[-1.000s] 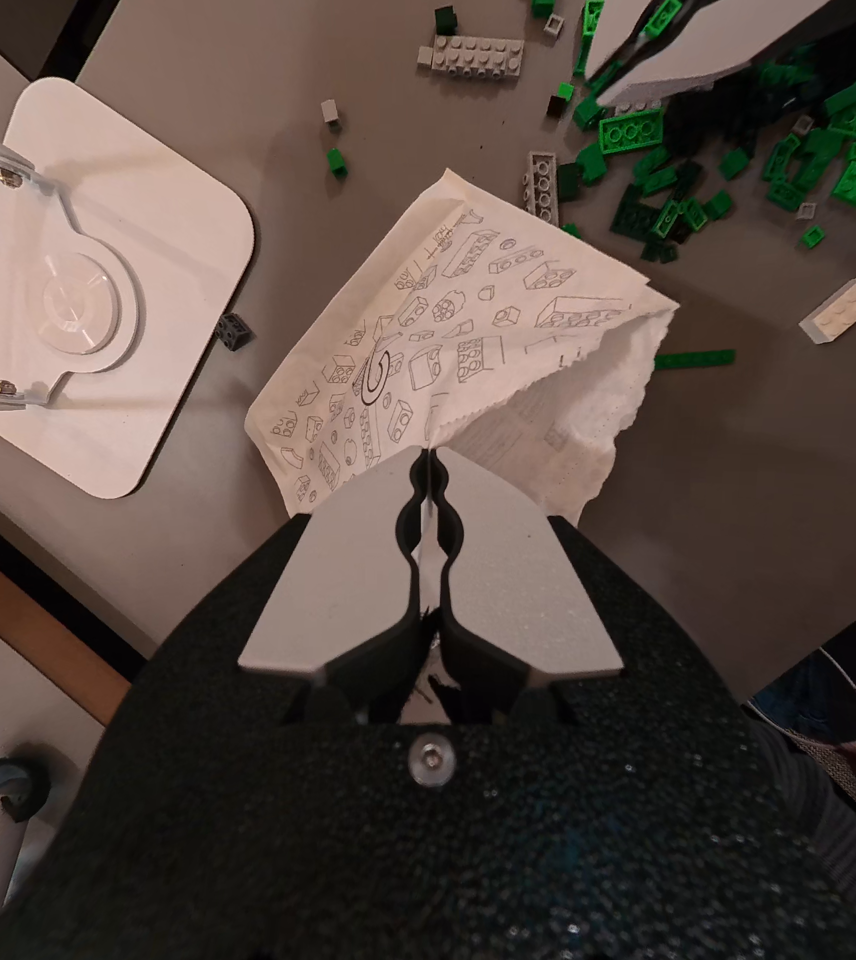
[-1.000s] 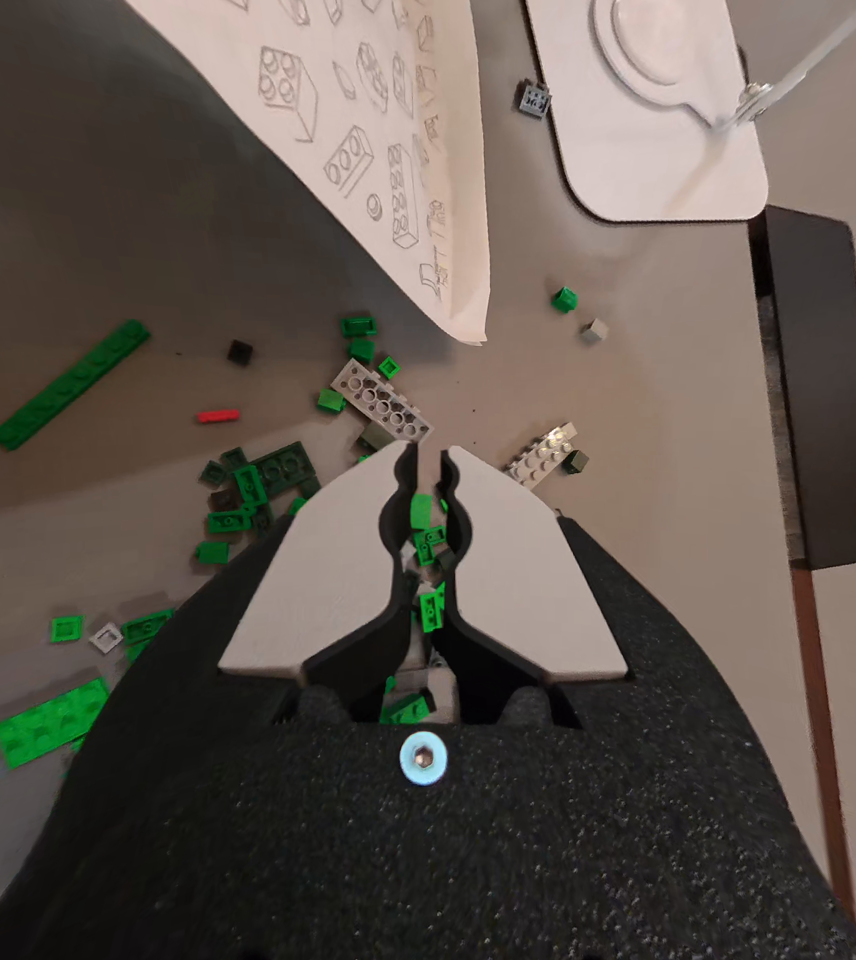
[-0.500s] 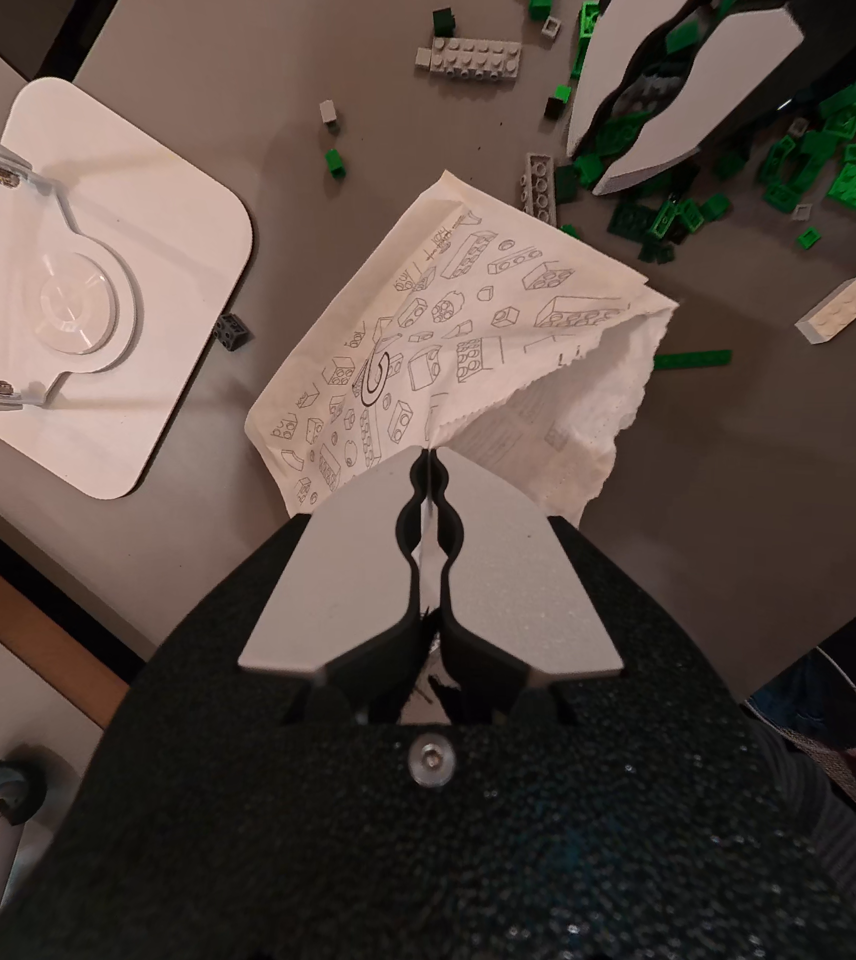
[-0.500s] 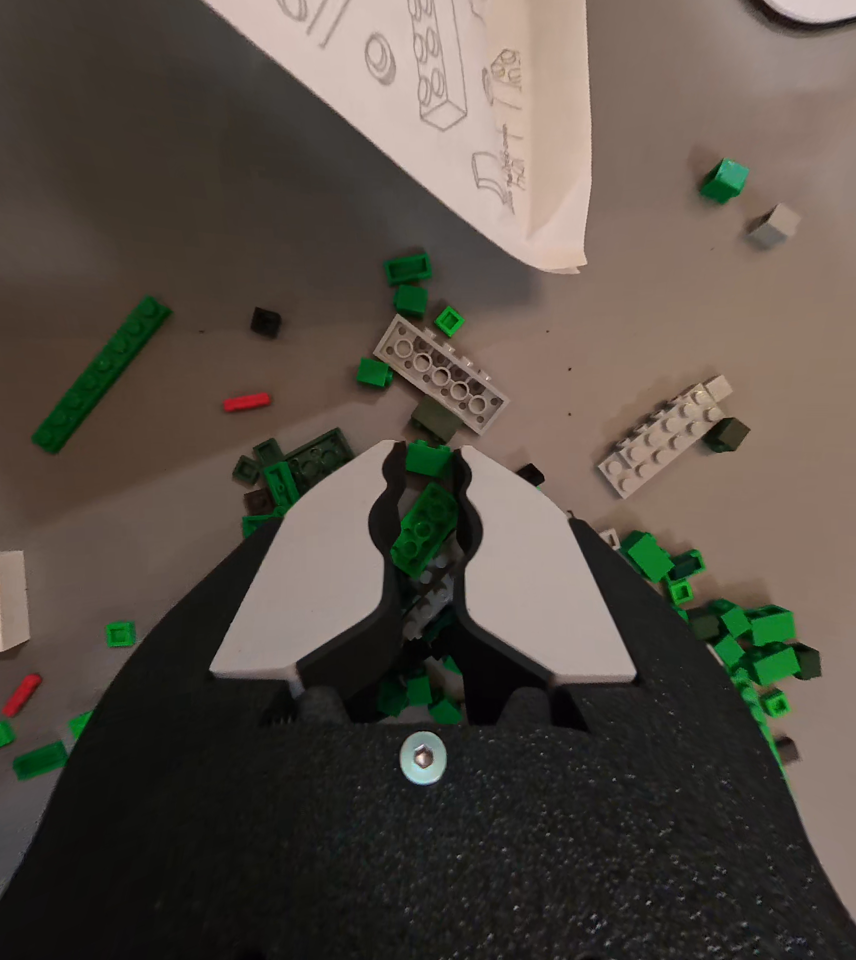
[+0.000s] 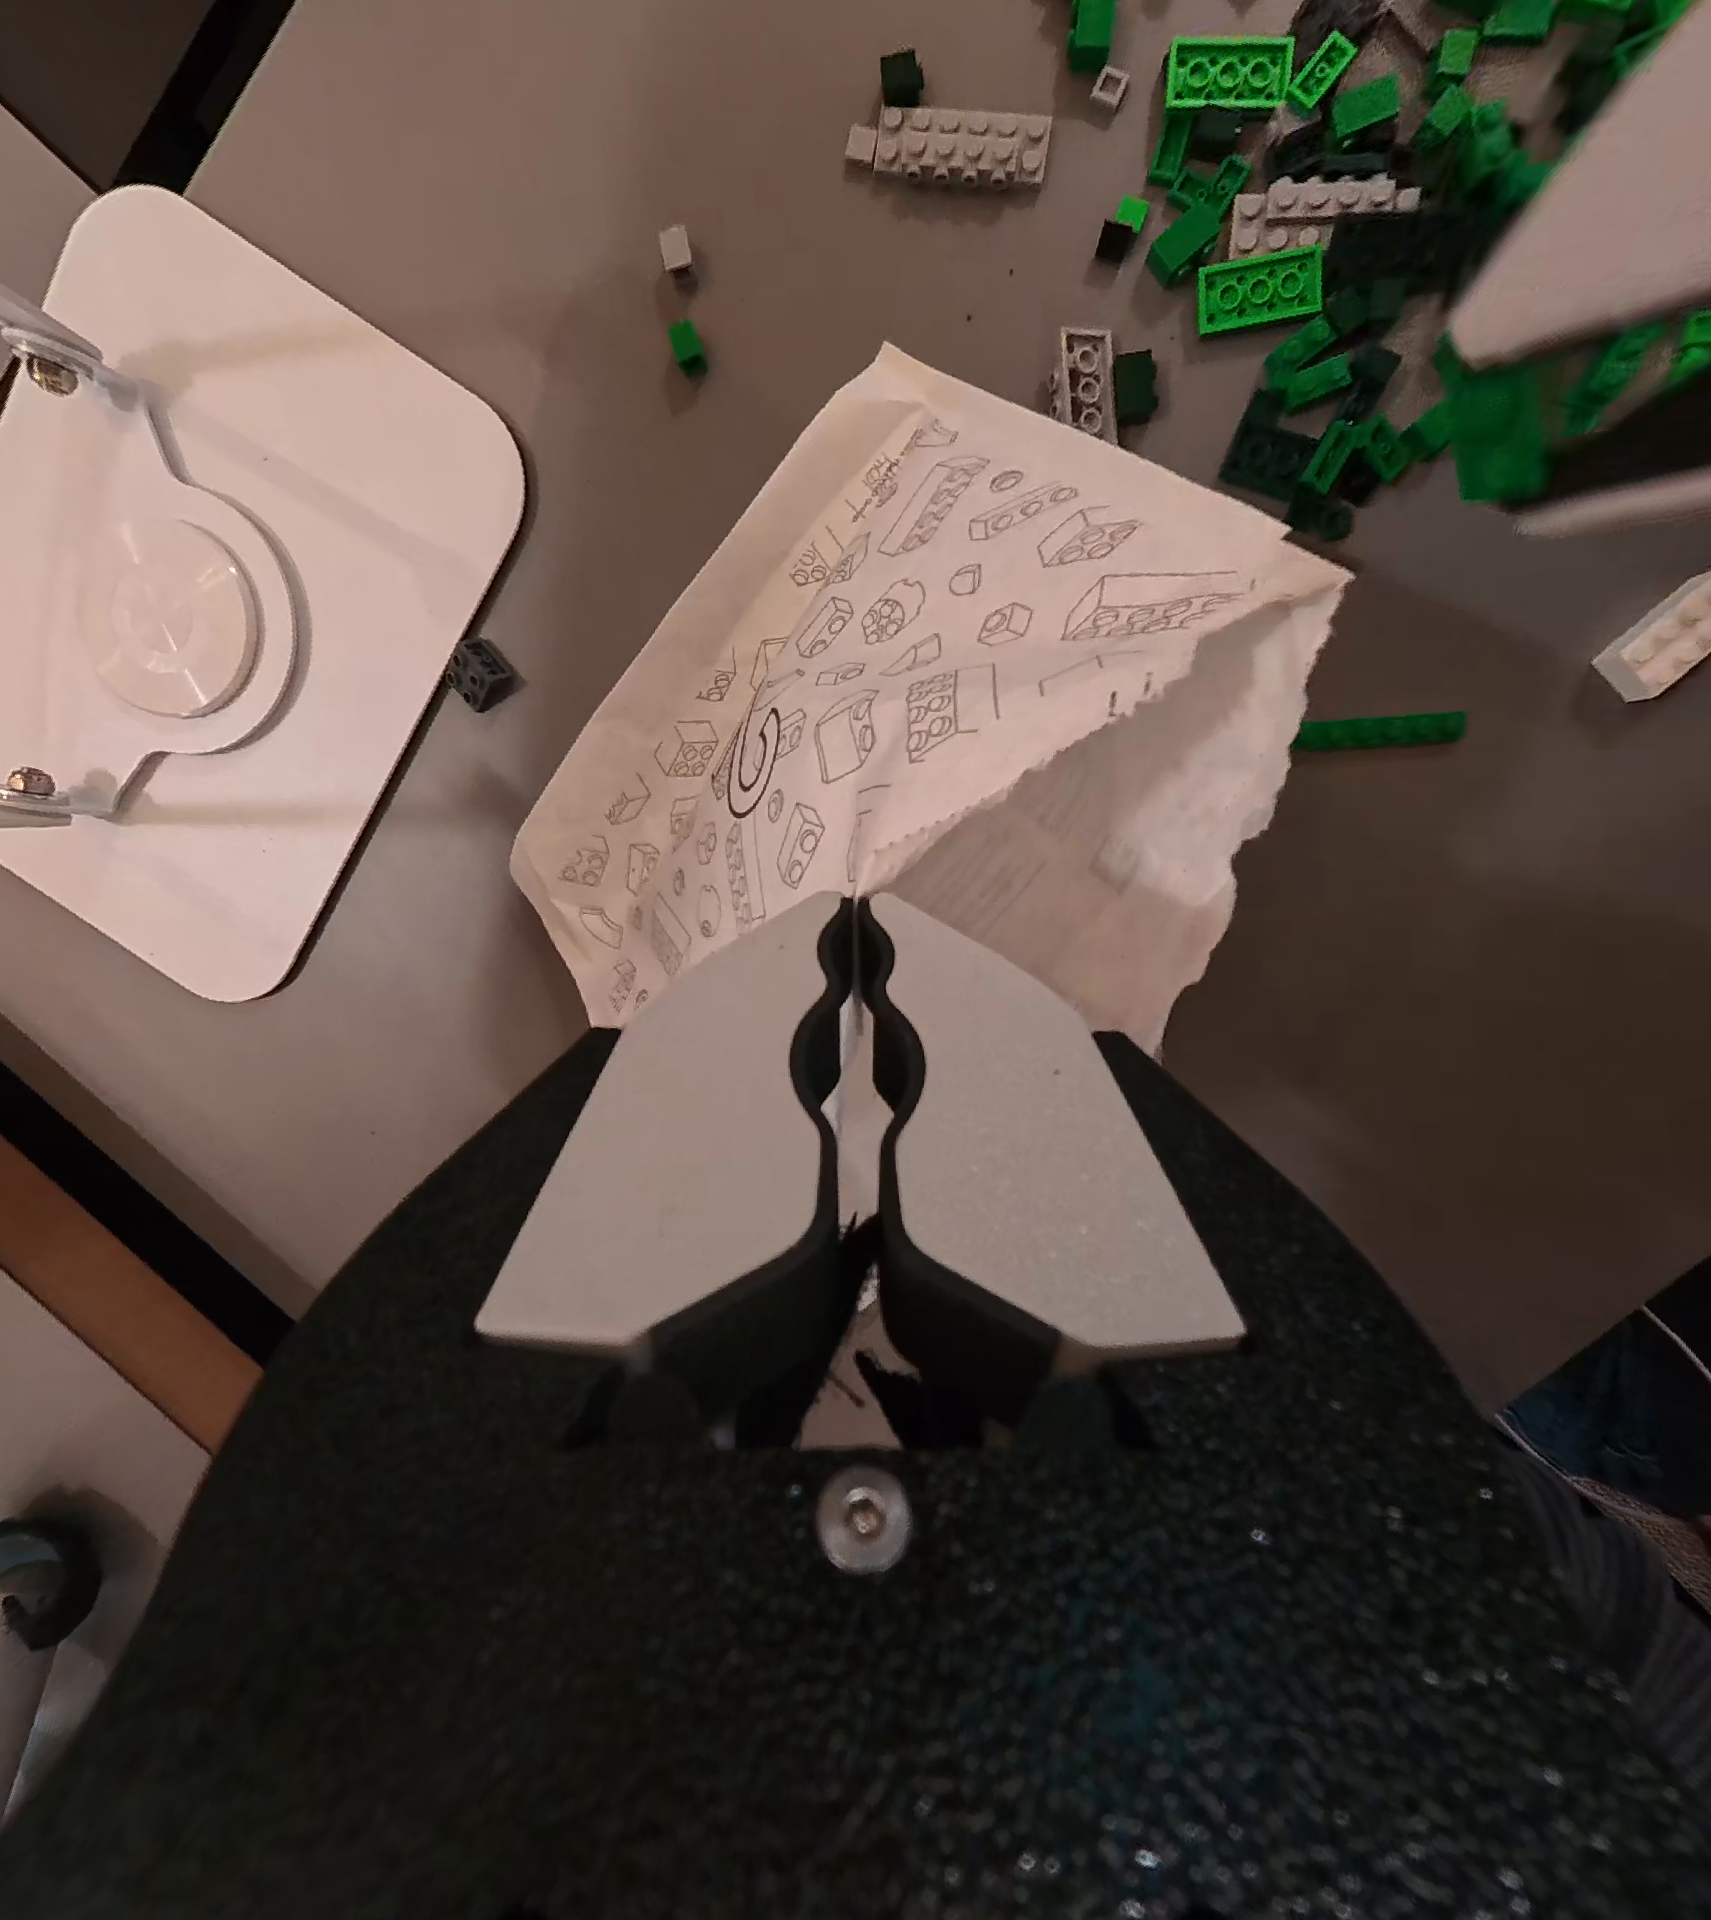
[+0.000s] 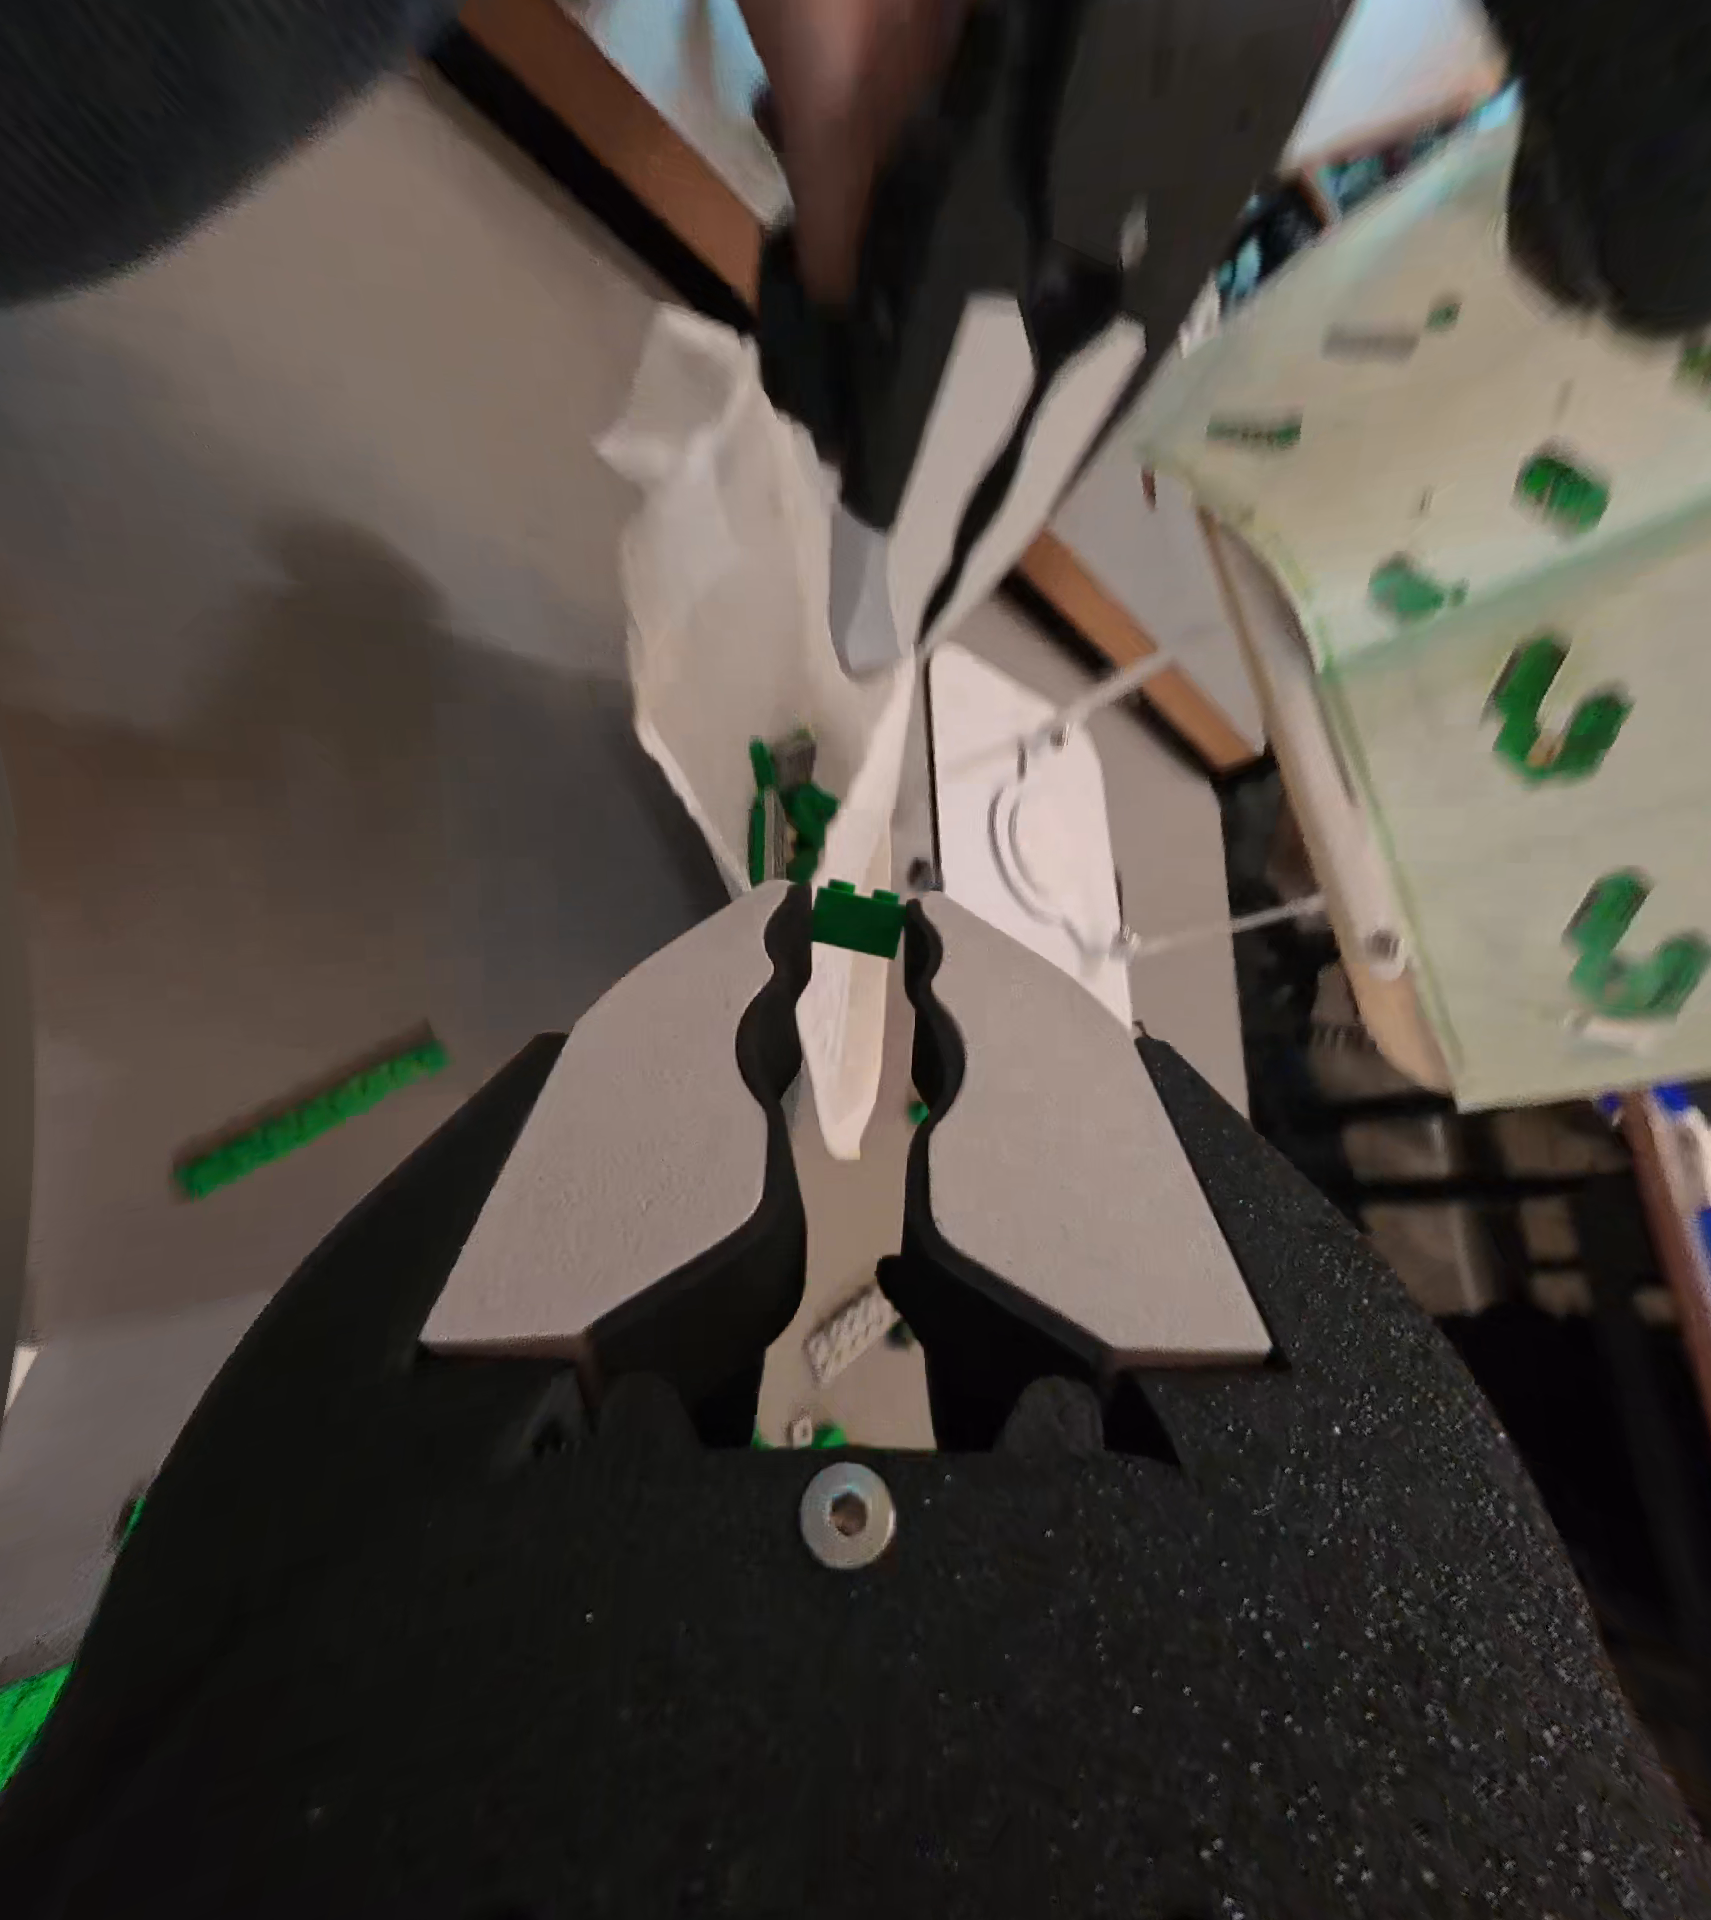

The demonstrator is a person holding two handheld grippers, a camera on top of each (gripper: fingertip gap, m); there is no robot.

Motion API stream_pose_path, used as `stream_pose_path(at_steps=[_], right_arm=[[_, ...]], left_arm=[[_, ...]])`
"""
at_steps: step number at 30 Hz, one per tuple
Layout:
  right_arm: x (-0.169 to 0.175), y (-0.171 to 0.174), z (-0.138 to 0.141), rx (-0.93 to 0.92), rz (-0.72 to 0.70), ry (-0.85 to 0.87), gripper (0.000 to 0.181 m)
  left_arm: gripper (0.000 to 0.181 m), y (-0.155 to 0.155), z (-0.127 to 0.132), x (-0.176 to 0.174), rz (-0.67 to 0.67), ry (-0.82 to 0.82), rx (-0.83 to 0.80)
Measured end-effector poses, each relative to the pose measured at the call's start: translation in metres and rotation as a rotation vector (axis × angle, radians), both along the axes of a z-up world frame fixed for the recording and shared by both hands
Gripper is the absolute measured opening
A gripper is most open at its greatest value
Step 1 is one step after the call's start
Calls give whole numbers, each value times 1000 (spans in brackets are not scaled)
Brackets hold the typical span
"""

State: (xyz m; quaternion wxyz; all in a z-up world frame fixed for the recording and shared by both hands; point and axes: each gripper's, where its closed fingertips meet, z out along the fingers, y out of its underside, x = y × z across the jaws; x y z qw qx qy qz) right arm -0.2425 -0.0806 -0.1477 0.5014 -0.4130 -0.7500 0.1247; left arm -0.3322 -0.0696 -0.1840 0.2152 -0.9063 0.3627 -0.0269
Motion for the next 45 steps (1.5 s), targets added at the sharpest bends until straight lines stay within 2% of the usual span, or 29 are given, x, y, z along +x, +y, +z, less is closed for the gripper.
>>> stream_pose_path(at_steps=[5,10,35,45], right_arm=[[-17,-25,10,68,98,40,16],[-28,-34,5,94,134,25,17],[-37,-34,-1,145,130,16,16],[-38,-25,-2,210,88,16,16]], left_arm=[[0,0,0,1,-4,7,-1],[0,0,-1,3,-9,11,-2],[0,-1,0,6,-20,15,0],[0,-1,2,6,-20,11,10]])
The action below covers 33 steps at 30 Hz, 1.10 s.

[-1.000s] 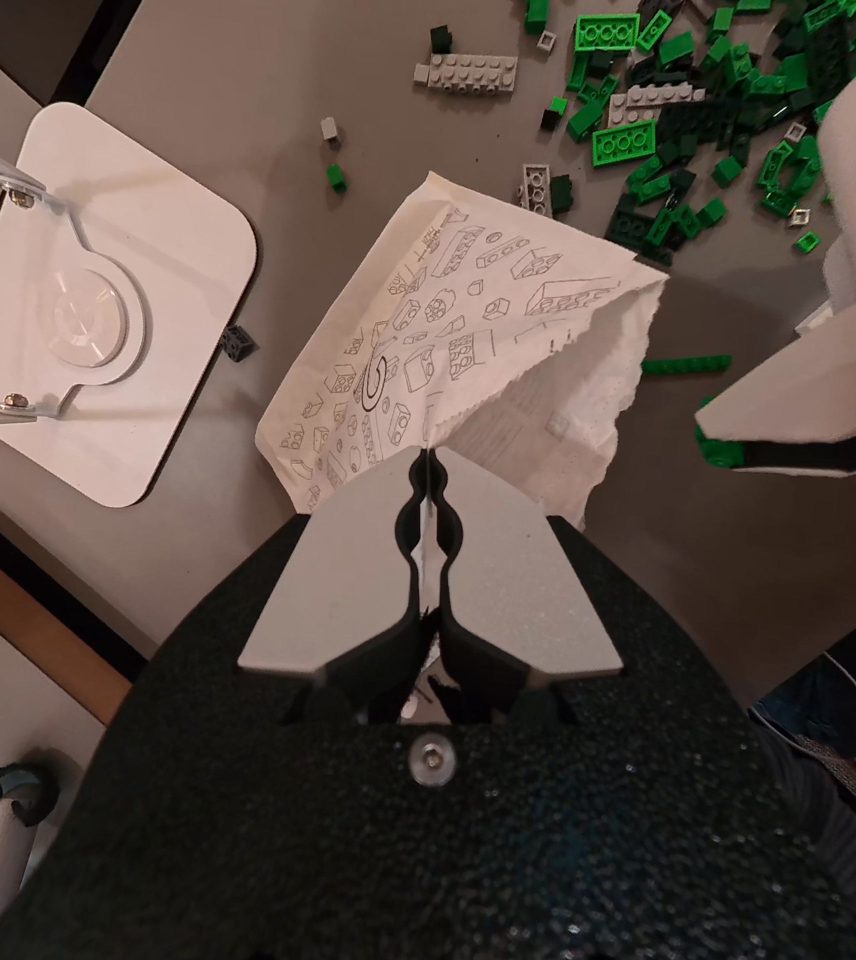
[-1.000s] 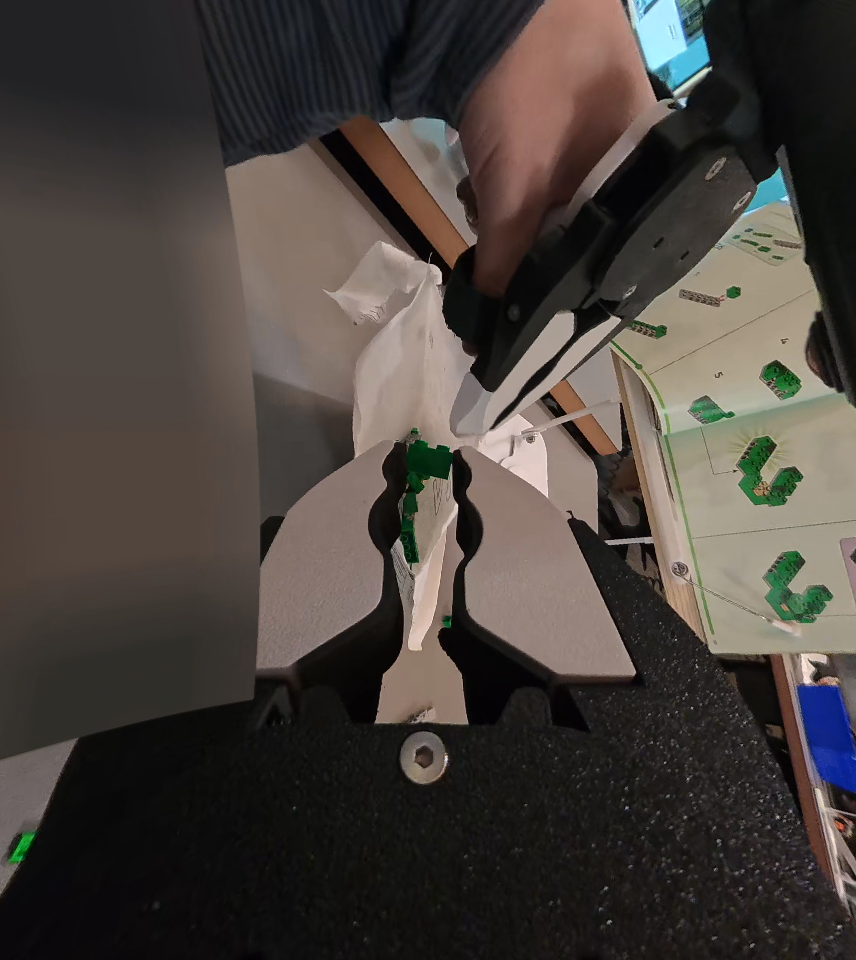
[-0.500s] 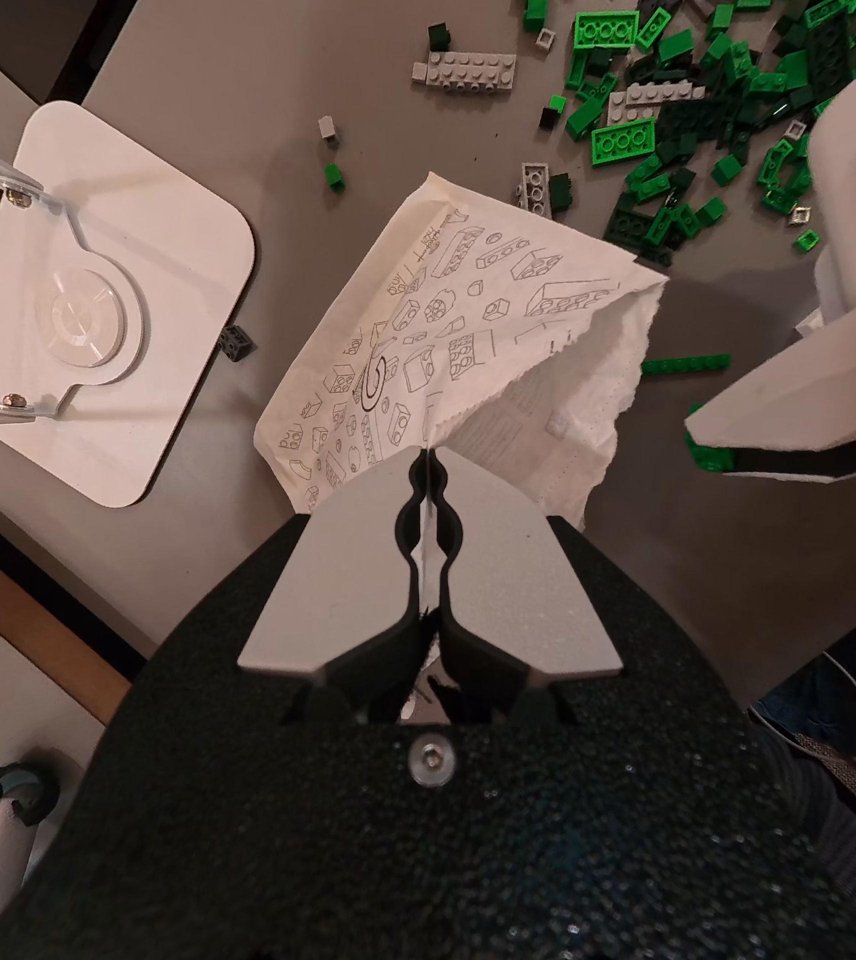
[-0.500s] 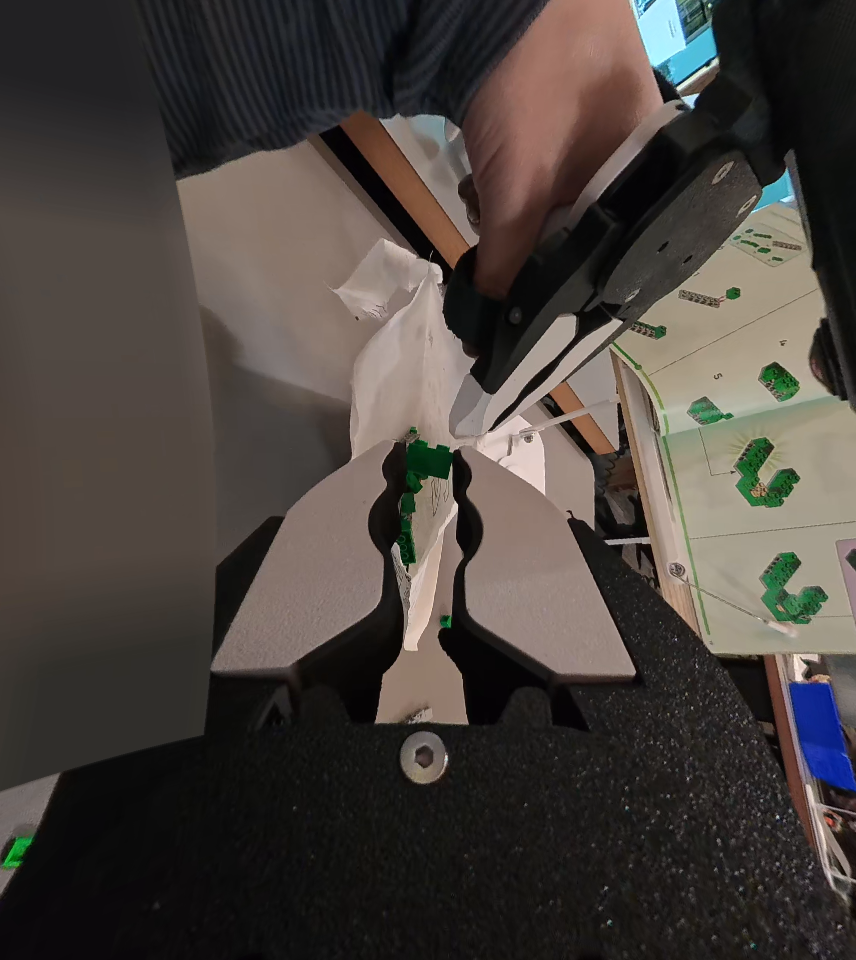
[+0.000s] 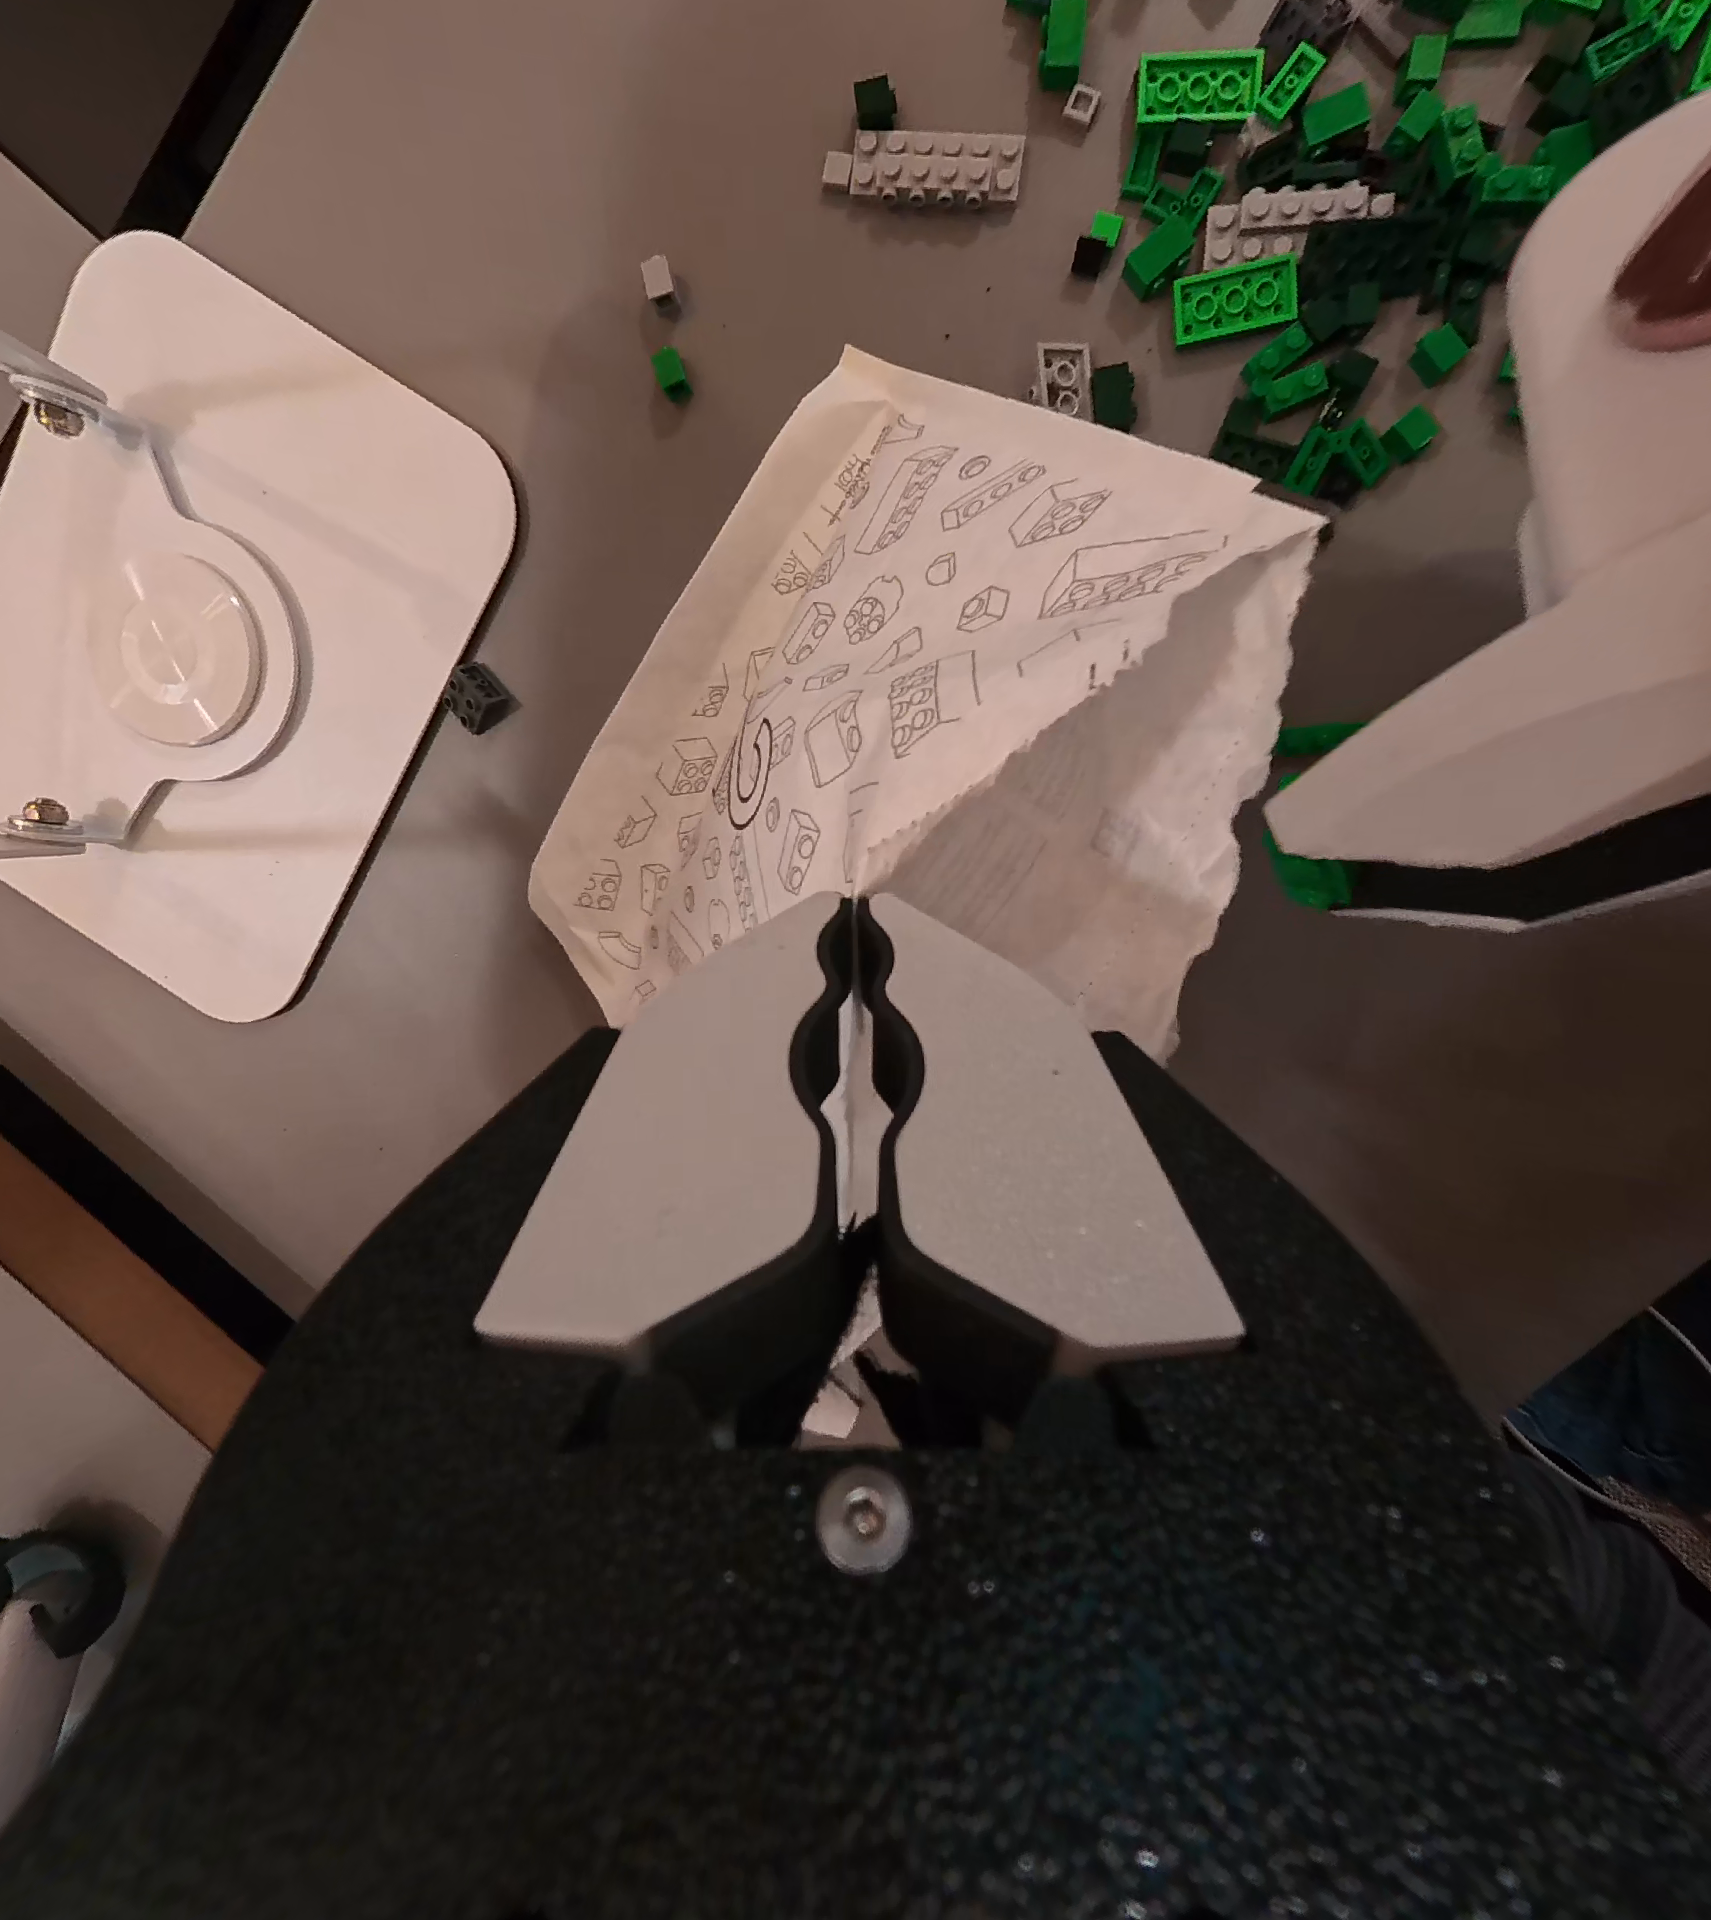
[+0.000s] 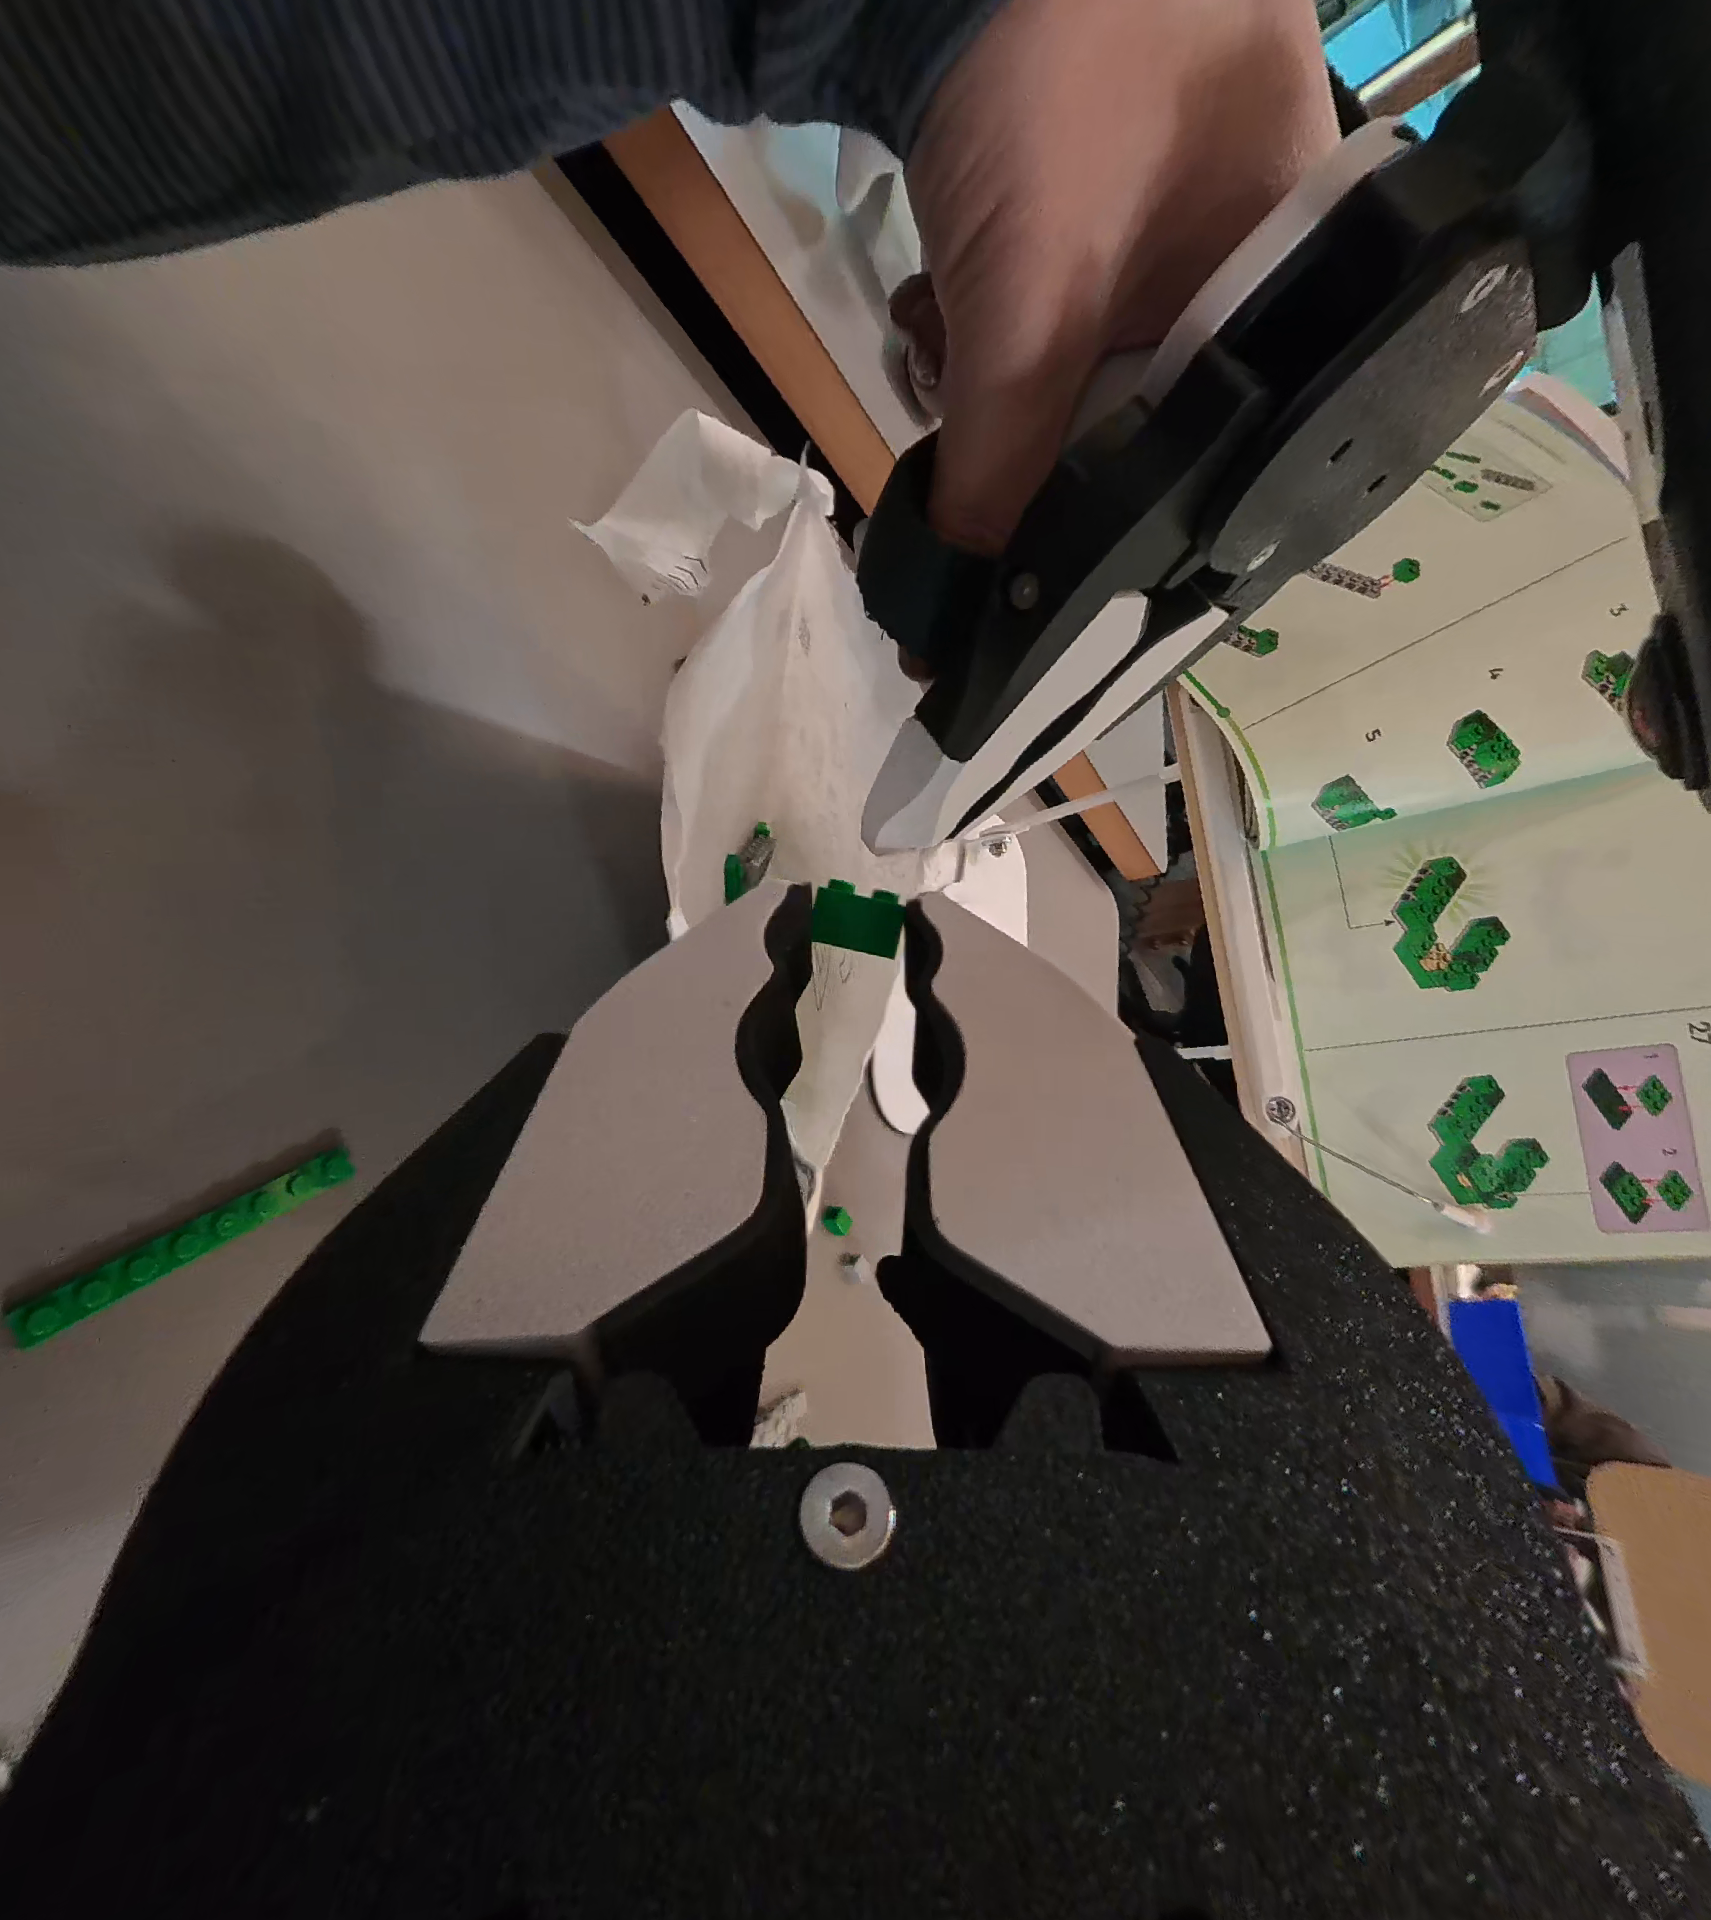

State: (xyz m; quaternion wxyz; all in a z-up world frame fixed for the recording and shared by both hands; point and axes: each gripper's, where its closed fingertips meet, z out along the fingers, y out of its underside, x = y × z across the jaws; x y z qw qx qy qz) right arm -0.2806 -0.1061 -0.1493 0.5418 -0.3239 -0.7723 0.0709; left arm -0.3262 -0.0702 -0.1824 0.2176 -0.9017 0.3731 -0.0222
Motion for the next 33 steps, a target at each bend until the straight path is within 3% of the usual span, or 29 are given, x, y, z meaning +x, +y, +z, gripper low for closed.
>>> stream_pose_path(at_steps=[7,11,15,19,27,30,33], right_arm=[[-7,6,-3,38,-45,4,17],[-10,11,-9,4,-78,-9,31],[0,18,2,-5,-111,28,33],[31,49,35,11,-258,163,27],[130,110,97,128,-640,474,25],[161,115,101,89,-722,516,26],[180,107,77,-107,-709,536,28]], left_arm=[[0,-1,0,4,-17,1,-1],[0,-1,0,5,-19,1,-1],[0,-1,0,3,-14,0,0],[0,-1,1,1,-5,-6,2],[0,-1,1,0,-7,-1,6],[0,-3,1,1,-16,-5,1],[0,-5,2,-1,-16,-11,-2]])
